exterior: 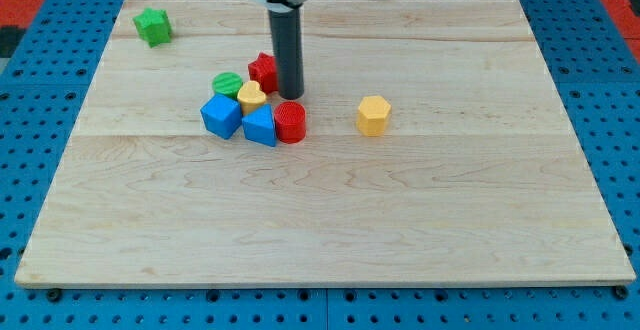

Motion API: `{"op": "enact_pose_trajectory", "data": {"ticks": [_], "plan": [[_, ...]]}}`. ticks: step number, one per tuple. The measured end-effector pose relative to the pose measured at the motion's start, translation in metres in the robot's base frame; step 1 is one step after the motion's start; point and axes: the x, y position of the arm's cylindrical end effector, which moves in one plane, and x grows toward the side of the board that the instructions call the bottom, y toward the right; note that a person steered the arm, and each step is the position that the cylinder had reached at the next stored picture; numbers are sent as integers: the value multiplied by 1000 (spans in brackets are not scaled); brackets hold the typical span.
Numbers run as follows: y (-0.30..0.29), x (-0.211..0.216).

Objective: Place the red star to the bottom of the green star

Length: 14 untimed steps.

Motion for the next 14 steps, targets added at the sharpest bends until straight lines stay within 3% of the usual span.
{"op": "enact_pose_trajectory", "data": {"ticks": [2,4,5,6,7,9,10,13,14], "plan": [[8,-34],[5,-34],[-38,-24],[-110,-39],[-146,-61],[-186,-30],[-201,-45],[-201,-79],[-176,-47]]}}
